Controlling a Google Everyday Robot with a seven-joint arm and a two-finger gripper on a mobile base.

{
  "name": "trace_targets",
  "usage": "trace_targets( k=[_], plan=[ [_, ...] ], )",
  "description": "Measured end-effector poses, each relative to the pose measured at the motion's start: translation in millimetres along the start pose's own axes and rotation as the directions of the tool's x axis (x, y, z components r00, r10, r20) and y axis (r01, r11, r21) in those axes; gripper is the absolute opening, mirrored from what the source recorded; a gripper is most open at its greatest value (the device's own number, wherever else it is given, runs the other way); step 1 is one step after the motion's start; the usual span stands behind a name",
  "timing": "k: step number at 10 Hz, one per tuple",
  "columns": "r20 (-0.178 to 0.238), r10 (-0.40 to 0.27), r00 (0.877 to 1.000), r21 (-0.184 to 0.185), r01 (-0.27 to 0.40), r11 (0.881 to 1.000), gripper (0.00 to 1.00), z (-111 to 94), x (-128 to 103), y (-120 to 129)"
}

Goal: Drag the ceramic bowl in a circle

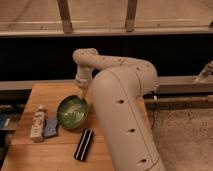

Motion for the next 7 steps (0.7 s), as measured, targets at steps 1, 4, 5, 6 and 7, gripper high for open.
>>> trace_targets(
  k=[1,4,5,6,7],
  plan=[
    [-0.002,0.043,0.999,-0.004,-0.043,0.999,0.0,-0.7,26.0,-7.0],
    [0.023,0.195,0.981,-0.025,-0.194,0.981,0.0,-3.9,79.7,-36.8],
    [0.043,0.242,0.969,-0.031,-0.24,0.97,0.0,-9.5,90.7,-54.7],
    [0.056,0.27,0.961,-0.033,-0.268,0.963,0.0,-13.8,94.8,-67.3],
    [0.071,0.288,0.955,-0.03,-0.286,0.958,0.0,-20.5,93.9,-82.2]
  ],
)
